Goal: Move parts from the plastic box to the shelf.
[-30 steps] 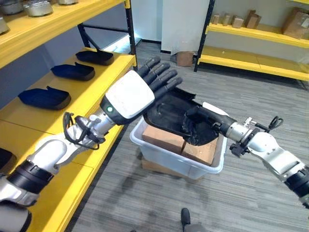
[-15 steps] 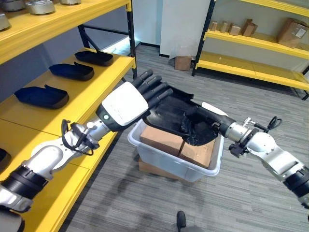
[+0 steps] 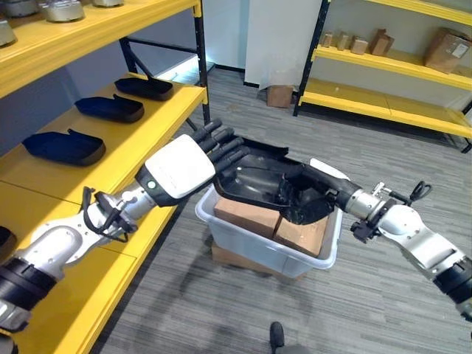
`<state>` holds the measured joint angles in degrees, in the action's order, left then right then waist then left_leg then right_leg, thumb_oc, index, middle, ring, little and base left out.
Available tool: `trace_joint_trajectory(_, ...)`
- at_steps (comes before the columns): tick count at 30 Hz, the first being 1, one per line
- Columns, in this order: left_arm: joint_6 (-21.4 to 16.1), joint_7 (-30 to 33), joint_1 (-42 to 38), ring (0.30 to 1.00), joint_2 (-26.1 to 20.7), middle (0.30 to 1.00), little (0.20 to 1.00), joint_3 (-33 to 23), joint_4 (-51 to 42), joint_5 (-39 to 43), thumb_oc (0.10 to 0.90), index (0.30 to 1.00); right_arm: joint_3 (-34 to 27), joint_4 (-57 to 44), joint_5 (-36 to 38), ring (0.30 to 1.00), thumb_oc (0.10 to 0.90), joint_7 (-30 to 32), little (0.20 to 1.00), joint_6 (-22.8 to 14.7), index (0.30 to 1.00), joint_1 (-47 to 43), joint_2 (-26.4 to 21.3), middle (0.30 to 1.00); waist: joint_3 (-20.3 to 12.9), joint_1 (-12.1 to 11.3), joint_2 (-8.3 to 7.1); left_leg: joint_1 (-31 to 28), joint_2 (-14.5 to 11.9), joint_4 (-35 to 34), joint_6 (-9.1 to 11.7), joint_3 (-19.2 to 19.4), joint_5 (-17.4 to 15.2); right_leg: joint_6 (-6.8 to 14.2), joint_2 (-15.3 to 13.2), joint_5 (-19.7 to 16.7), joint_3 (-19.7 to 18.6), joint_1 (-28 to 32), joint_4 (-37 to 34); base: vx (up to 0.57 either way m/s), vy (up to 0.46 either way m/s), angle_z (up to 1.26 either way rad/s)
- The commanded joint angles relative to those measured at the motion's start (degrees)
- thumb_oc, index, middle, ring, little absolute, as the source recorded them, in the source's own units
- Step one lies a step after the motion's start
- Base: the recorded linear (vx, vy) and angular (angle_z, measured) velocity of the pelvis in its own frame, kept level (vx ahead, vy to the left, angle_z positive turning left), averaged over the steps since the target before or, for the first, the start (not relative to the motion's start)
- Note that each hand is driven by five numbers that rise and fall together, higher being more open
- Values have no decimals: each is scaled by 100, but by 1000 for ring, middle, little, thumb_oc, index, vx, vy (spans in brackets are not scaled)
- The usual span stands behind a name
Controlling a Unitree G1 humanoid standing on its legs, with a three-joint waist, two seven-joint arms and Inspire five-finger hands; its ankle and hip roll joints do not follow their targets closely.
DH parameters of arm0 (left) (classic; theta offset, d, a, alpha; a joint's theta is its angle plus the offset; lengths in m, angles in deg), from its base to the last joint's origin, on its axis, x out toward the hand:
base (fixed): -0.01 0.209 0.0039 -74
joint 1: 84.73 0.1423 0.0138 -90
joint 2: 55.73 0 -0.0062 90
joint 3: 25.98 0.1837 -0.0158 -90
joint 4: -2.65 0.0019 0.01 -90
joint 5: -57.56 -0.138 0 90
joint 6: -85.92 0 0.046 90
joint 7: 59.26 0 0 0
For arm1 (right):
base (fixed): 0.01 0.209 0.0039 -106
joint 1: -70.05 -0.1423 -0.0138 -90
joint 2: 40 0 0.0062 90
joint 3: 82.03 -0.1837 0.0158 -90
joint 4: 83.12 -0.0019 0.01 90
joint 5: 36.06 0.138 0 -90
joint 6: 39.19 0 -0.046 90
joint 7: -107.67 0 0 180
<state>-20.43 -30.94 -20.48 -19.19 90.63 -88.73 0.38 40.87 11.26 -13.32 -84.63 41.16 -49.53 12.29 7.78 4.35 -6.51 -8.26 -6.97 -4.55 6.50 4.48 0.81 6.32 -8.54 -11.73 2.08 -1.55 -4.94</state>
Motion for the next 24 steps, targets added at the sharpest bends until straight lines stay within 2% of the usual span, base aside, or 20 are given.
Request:
trace_joint_trajectory(1,298,487,-180,1000,-361,1000,1000,-783,-193,82,900,1000,-577,-277,486,300,400,229,300,-754,300,-471,-103,300,-501,-76,49,-397,-191,-45,-133,-284,-539,577,-478,-50,-146,-86,116,0,0,0)
trace_joint_trajectory(24,301,594,47,1000,-429,1000,1000,-1108,-424,37,900,1000,-644,-359,417,300,400,187,300,-794,300,-379,-135,300,-550,-55,49,-438,-209,-45,-119,-274,-545,568,-439,-45,-182,-41,74,0,0,0)
